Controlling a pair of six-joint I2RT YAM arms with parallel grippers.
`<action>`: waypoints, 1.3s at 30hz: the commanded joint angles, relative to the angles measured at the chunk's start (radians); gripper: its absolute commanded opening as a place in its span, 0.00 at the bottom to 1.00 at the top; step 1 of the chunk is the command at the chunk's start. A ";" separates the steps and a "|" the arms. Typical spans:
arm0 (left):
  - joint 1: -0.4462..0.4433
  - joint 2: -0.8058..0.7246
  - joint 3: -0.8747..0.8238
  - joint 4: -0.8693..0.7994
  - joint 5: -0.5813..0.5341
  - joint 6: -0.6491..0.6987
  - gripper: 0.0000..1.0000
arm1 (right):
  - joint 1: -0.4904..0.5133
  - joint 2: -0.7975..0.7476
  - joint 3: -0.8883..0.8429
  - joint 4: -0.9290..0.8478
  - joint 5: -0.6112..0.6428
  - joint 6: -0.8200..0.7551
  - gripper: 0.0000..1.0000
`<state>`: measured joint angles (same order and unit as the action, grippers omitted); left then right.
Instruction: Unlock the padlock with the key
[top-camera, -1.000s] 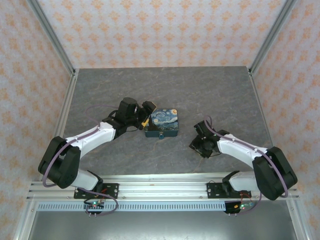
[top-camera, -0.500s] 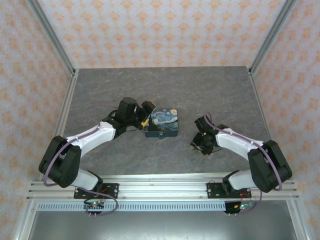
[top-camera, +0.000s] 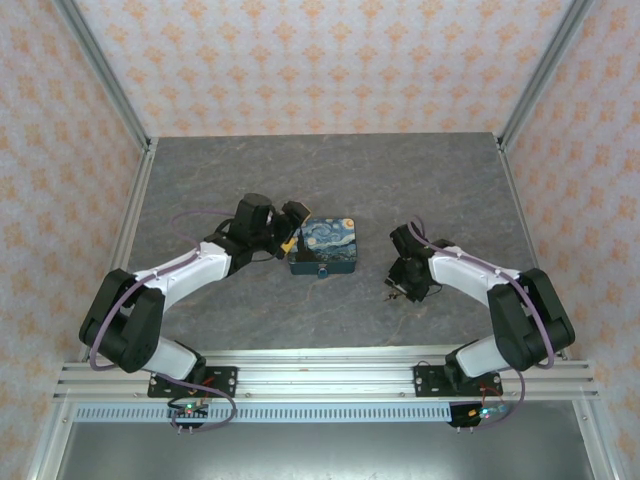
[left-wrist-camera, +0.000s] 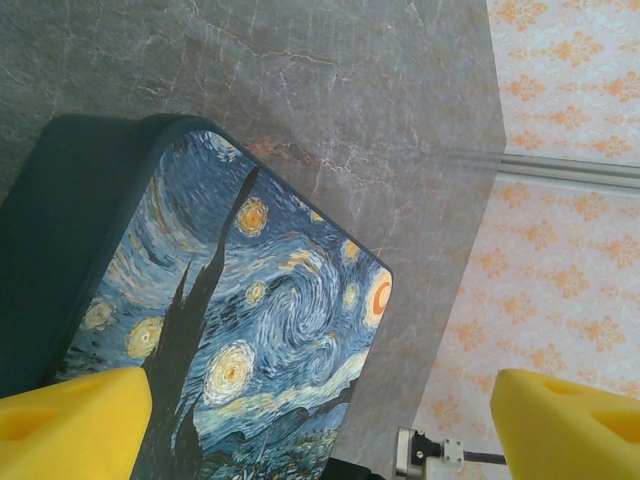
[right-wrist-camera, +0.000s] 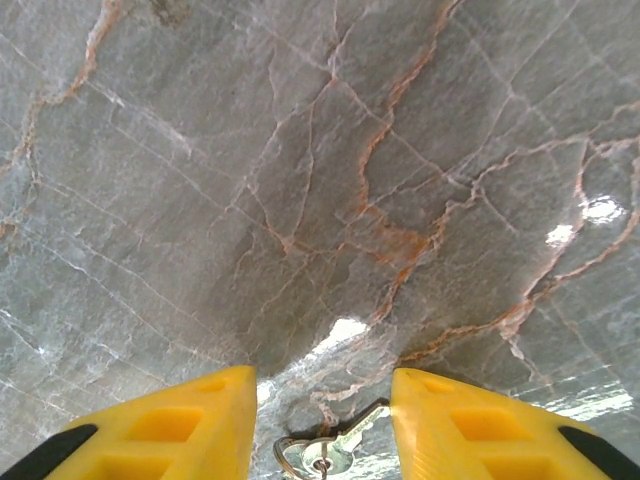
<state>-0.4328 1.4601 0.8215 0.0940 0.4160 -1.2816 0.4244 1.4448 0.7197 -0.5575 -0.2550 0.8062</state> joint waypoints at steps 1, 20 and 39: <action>0.005 0.011 0.008 0.029 0.015 0.013 0.89 | -0.002 0.007 0.016 0.014 0.004 -0.022 0.40; 0.007 0.000 0.008 0.030 0.020 0.013 0.89 | 0.030 -0.031 0.001 -0.022 -0.015 0.003 0.44; 0.024 0.025 0.001 0.041 0.029 0.014 0.89 | 0.052 0.076 0.024 -0.005 -0.012 -0.013 0.38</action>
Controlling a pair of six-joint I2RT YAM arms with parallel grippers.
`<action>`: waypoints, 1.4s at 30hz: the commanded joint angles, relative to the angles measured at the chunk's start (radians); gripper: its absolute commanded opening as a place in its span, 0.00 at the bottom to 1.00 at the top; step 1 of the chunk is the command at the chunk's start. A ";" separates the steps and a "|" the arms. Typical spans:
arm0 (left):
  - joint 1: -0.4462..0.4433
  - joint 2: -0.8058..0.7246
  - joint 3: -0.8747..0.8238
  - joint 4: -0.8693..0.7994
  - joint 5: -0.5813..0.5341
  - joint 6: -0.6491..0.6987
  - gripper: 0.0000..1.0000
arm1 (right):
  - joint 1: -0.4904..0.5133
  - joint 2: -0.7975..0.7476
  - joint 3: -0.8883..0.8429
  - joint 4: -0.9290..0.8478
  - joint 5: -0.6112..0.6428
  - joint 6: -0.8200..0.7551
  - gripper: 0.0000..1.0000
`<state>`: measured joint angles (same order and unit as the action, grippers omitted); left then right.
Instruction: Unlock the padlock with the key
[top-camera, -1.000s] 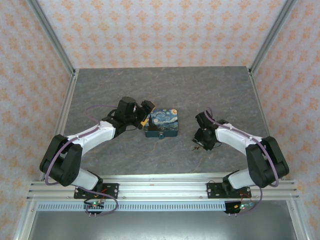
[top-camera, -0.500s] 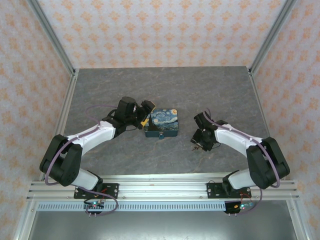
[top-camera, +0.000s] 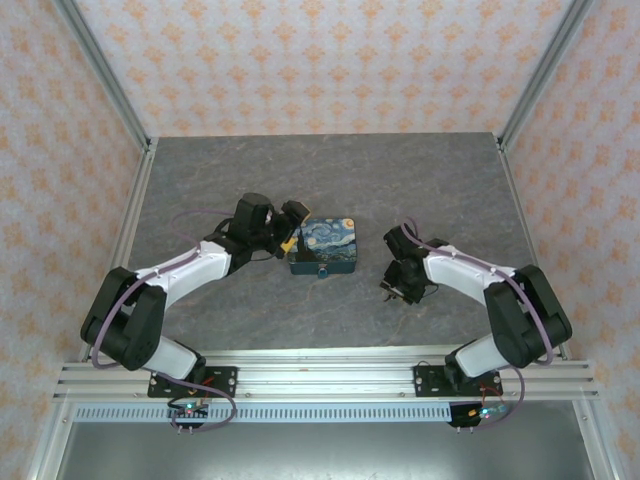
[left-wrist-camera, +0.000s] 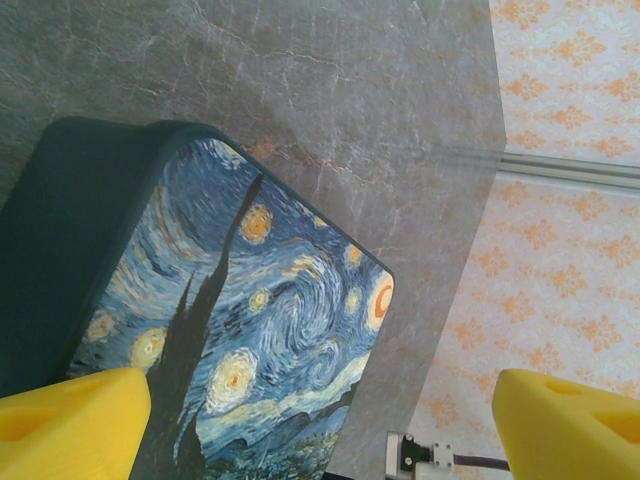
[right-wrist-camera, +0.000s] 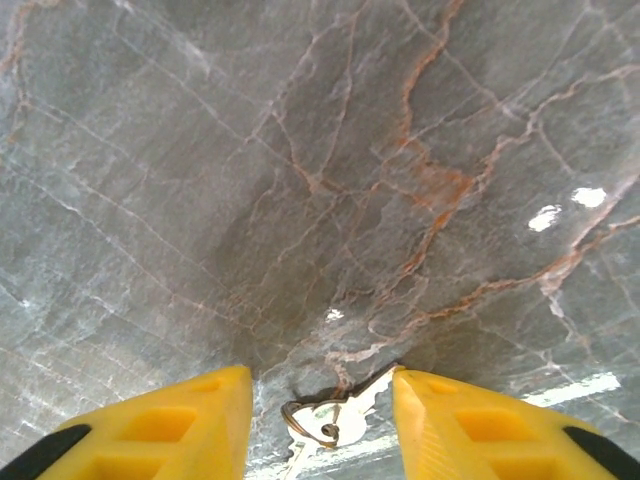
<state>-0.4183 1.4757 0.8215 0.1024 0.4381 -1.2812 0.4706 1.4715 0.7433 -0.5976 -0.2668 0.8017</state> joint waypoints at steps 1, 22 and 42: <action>0.011 0.009 0.002 0.034 0.007 0.013 0.89 | 0.006 0.051 0.007 0.025 -0.002 -0.016 0.36; 0.012 -0.033 -0.032 0.003 -0.004 0.052 0.90 | 0.007 -0.126 -0.093 0.230 -0.093 -0.034 0.00; -0.031 -0.058 -0.061 0.125 0.047 0.046 0.71 | 0.004 -0.283 -0.112 0.380 -0.075 0.166 0.00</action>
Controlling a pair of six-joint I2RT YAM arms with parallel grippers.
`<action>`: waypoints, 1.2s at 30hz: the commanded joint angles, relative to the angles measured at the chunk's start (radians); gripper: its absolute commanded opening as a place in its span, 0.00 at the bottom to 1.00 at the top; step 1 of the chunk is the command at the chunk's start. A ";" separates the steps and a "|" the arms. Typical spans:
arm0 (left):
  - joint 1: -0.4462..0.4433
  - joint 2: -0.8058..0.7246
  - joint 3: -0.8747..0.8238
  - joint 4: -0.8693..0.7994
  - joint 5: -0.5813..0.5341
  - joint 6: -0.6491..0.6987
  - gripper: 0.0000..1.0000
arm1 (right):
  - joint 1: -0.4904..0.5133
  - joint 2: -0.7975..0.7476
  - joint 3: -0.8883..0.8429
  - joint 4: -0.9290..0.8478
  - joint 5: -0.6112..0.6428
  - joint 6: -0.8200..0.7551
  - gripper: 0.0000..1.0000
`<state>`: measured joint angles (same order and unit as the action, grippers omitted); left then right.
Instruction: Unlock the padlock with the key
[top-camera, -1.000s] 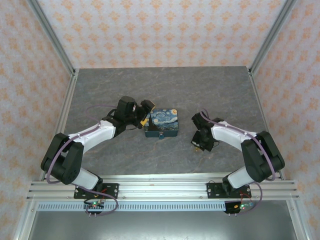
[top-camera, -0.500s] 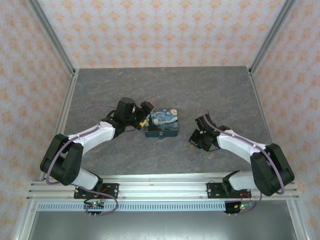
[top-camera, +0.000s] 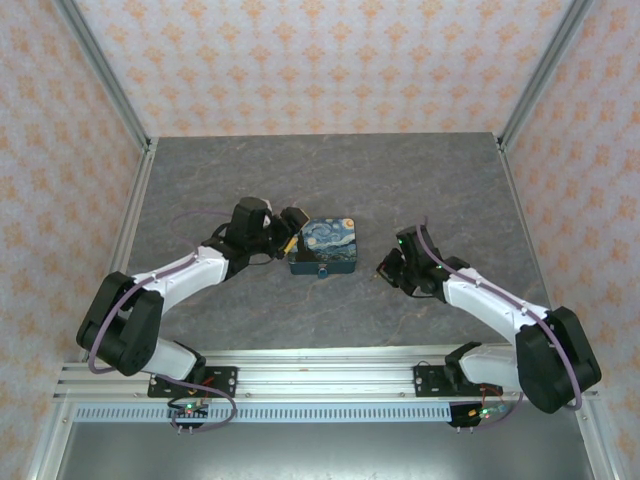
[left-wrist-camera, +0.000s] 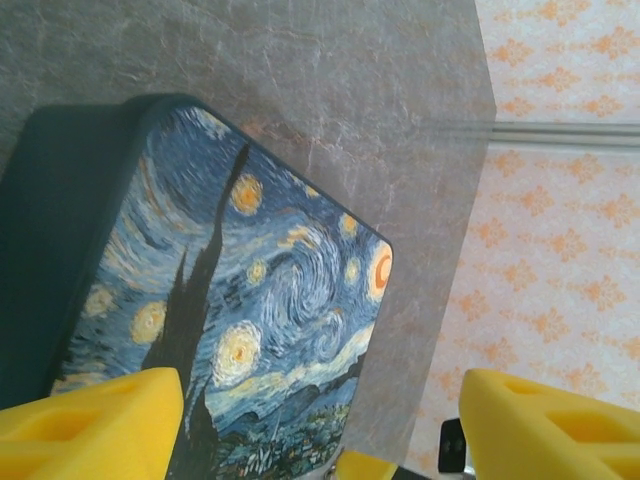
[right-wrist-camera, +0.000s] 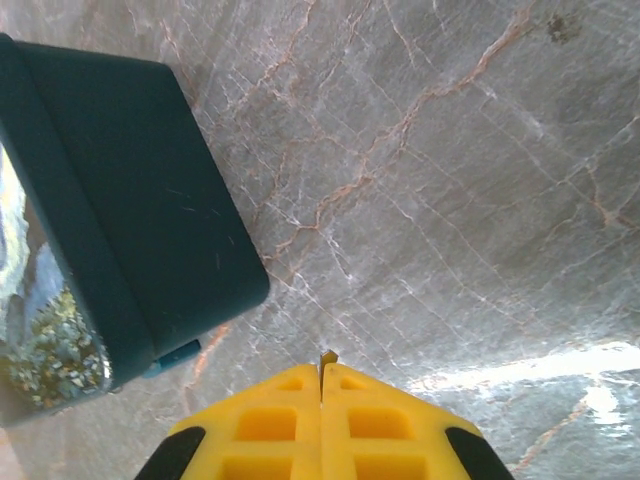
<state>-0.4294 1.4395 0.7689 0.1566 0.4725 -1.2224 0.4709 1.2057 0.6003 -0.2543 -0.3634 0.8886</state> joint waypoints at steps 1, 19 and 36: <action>-0.026 -0.019 -0.002 0.079 0.010 -0.011 0.68 | 0.003 -0.017 0.048 0.036 0.024 0.095 0.00; -0.142 0.123 0.134 0.223 0.019 0.097 0.43 | 0.011 0.151 0.339 0.044 0.001 0.195 0.00; -0.186 0.258 0.185 0.336 0.000 0.090 0.35 | 0.017 0.227 0.375 0.114 -0.008 0.240 0.00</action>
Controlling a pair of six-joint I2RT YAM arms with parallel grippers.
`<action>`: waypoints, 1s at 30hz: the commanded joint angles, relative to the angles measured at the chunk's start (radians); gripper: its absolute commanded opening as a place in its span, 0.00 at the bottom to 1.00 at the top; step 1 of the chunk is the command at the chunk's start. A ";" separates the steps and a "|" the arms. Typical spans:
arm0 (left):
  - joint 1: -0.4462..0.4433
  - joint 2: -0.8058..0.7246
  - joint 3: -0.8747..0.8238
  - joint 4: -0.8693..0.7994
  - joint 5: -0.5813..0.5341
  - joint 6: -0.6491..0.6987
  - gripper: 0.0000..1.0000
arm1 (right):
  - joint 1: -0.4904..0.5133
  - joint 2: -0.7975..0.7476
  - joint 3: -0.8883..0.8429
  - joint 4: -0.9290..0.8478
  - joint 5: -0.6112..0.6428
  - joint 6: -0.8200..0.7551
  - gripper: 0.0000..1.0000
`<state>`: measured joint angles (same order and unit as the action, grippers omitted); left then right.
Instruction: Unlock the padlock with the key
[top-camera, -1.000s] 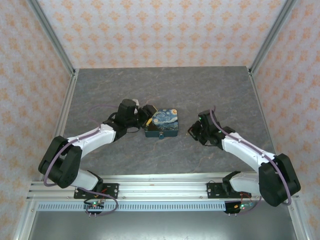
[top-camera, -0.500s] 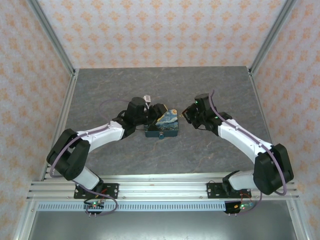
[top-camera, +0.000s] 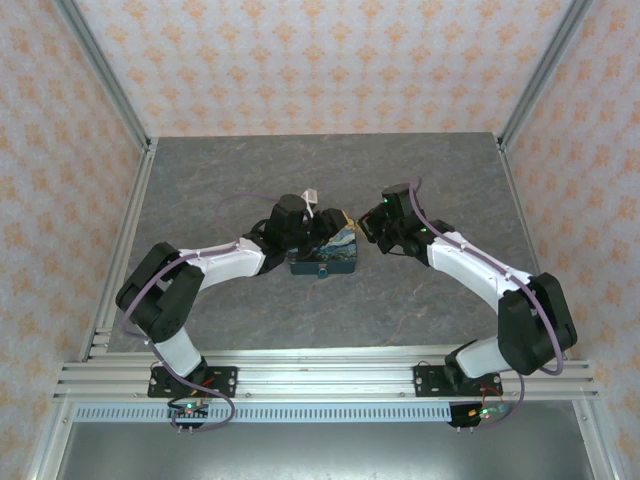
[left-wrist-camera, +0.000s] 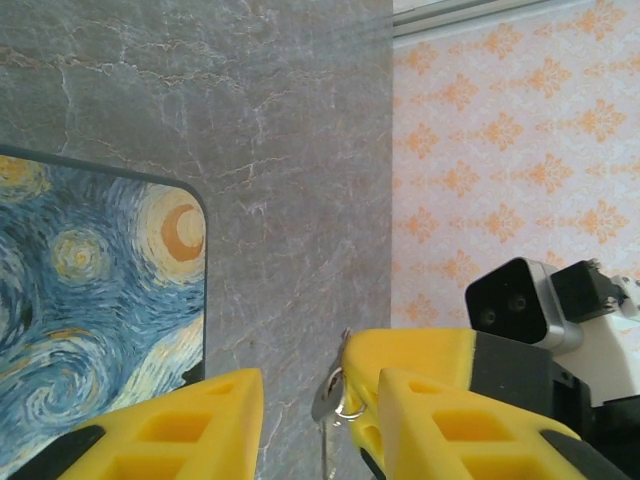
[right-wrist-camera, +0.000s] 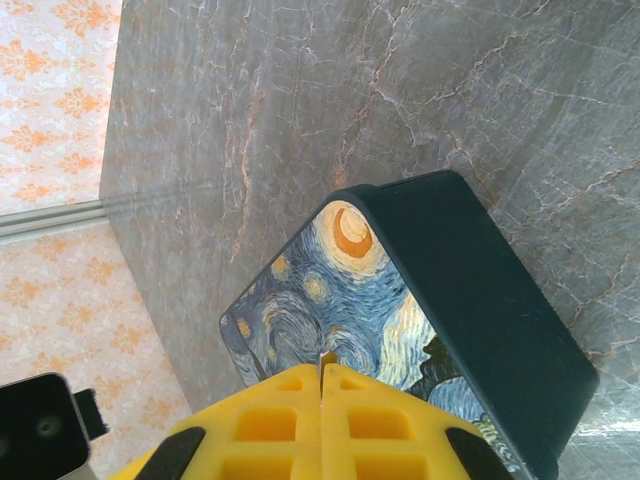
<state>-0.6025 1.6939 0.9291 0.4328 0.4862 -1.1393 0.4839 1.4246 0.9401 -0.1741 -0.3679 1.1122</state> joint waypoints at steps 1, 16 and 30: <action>-0.014 0.007 0.024 0.061 -0.014 0.007 0.35 | 0.004 0.009 0.035 0.036 -0.005 0.017 0.00; -0.023 0.030 0.022 0.082 -0.029 -0.002 0.28 | 0.004 0.013 0.031 0.048 -0.016 0.024 0.00; -0.025 0.056 0.028 0.093 -0.042 -0.012 0.18 | 0.004 0.007 0.016 0.054 -0.022 0.024 0.00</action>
<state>-0.6155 1.7374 0.9302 0.4915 0.4629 -1.1534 0.4839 1.4364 0.9466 -0.1413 -0.3859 1.1263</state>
